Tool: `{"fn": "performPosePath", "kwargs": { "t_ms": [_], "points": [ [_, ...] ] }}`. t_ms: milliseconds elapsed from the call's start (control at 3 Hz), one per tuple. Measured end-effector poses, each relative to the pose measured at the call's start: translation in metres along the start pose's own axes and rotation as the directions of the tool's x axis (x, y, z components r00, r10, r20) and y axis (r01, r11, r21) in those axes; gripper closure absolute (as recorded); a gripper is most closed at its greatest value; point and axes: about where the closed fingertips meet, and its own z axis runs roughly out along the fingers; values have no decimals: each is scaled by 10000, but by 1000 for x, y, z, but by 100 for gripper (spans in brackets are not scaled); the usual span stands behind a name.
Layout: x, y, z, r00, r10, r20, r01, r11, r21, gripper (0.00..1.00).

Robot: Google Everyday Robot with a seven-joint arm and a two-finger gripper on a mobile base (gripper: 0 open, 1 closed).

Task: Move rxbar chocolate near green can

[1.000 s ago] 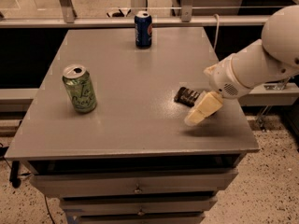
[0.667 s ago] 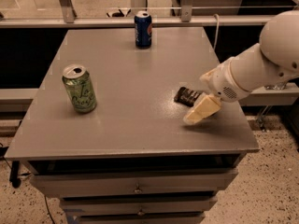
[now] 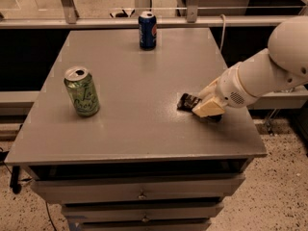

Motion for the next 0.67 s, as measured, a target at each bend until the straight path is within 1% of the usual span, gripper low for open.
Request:
{"fn": "performPosePath", "kwargs": {
  "t_ms": [333, 667],
  "points": [
    [-4, -2, -5, 9999, -8, 148, 7, 10000, 12, 88],
    [-16, -5, -12, 9992, -165, 355, 163, 9999, 51, 100]
  ]
}}
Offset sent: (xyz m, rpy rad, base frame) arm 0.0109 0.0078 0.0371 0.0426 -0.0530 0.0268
